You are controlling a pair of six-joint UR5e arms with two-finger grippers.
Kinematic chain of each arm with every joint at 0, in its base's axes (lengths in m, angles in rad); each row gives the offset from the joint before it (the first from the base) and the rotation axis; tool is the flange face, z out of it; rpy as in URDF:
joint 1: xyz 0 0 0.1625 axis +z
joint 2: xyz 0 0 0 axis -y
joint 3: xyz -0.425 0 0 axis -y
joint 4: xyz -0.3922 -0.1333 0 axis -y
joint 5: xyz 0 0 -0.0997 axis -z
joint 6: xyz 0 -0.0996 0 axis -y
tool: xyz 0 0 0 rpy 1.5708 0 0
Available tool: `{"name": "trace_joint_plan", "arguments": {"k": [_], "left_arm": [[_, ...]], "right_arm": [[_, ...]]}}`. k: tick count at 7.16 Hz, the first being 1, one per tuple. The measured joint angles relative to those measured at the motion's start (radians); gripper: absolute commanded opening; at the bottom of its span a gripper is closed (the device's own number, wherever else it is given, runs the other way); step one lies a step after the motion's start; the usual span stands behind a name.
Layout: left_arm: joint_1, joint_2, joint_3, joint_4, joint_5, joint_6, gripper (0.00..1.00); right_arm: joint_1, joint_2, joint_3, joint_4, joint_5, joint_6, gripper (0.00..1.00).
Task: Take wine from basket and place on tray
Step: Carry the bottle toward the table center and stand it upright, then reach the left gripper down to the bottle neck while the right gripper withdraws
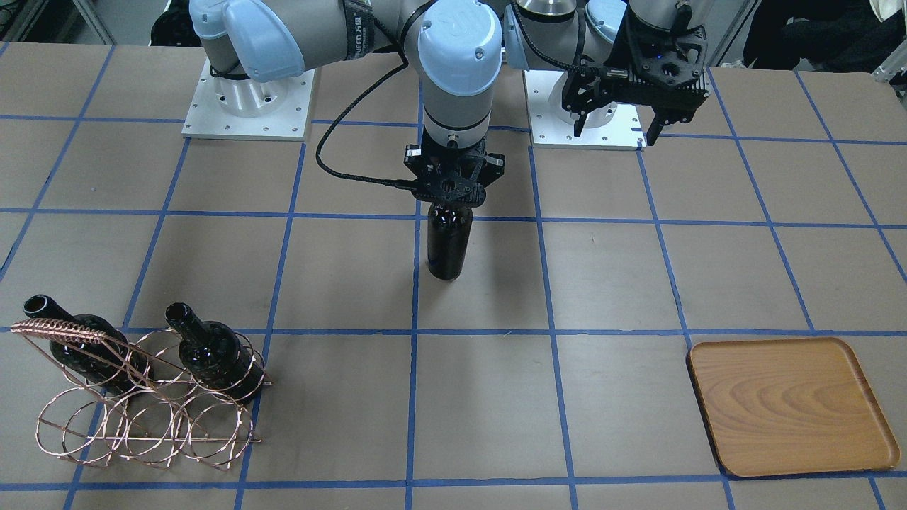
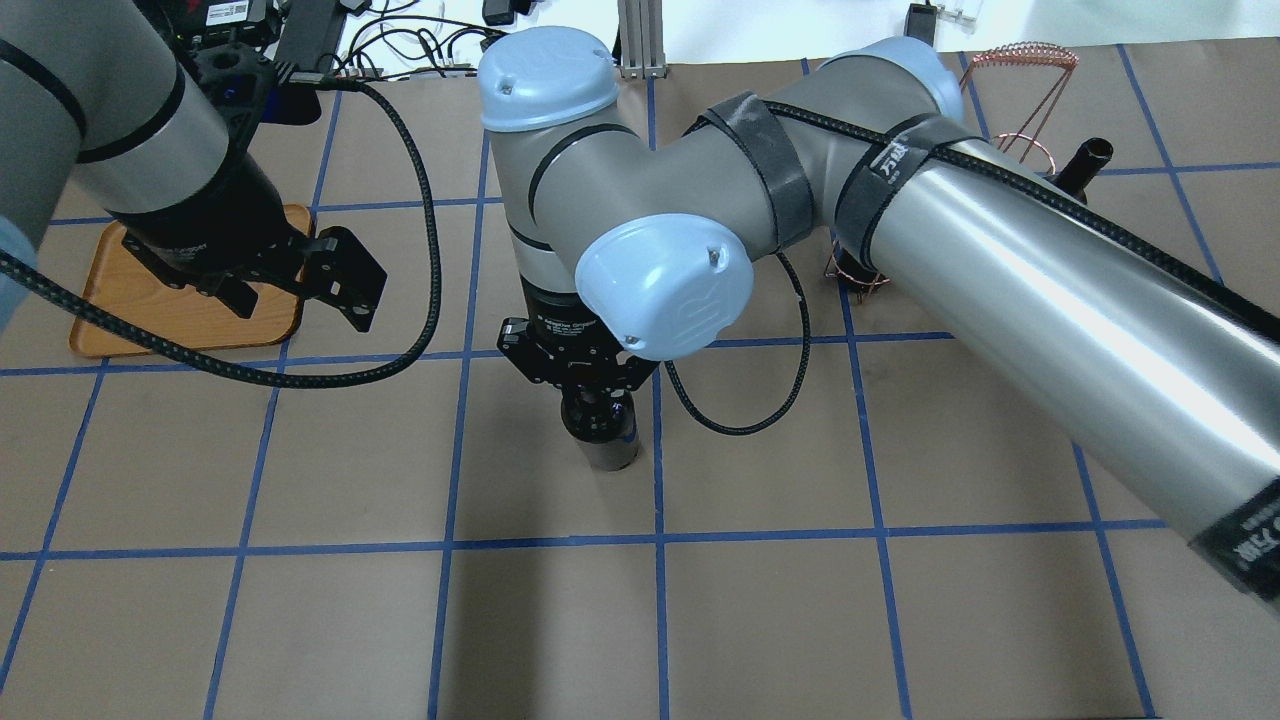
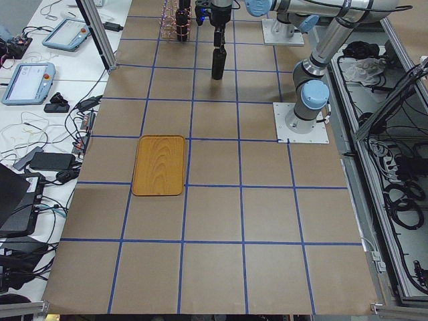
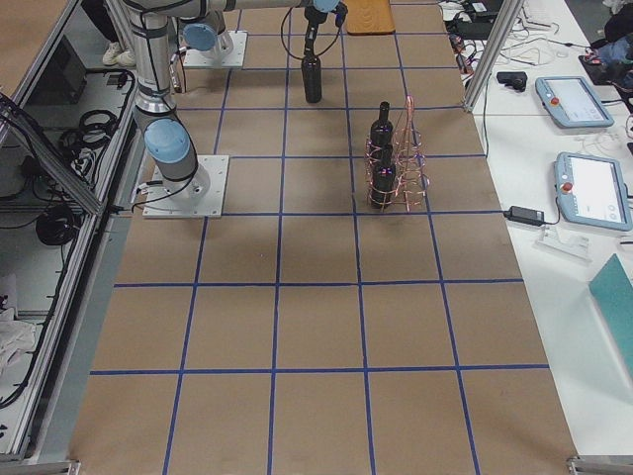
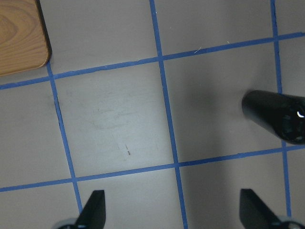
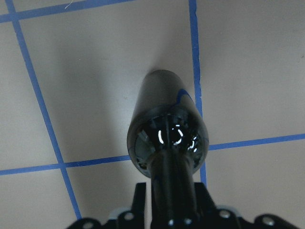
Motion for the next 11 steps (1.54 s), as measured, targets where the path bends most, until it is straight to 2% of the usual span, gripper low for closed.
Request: {"name": "trace_joint_plan", "arguments": {"k": [3, 5, 7, 9, 11], "left_arm": [[0.003, 0.001, 0.000, 0.001, -0.003, 0.000, 1.00], [-0.001, -0.005, -0.003, 0.002, -0.014, -0.020, 1.00], [-0.029, -0.025, -0.004, 0.022, -0.035, -0.119, 1.00], [-0.113, -0.066, -0.004, 0.109, -0.086, -0.221, 1.00], [-0.233, -0.127, -0.005, 0.167, -0.120, -0.299, 1.00]], "right_arm": [[-0.049, -0.051, -0.030, -0.006, -0.011, -0.044, 1.00], [-0.195, -0.115, -0.066, -0.009, -0.072, -0.255, 1.00], [-0.357, -0.142, -0.072, -0.013, -0.141, -0.427, 1.00], [-0.471, -0.144, -0.072, -0.018, -0.160, -0.469, 1.00], [-0.508, -0.151, -0.066, -0.017, -0.161, -0.484, 1.00]]}}
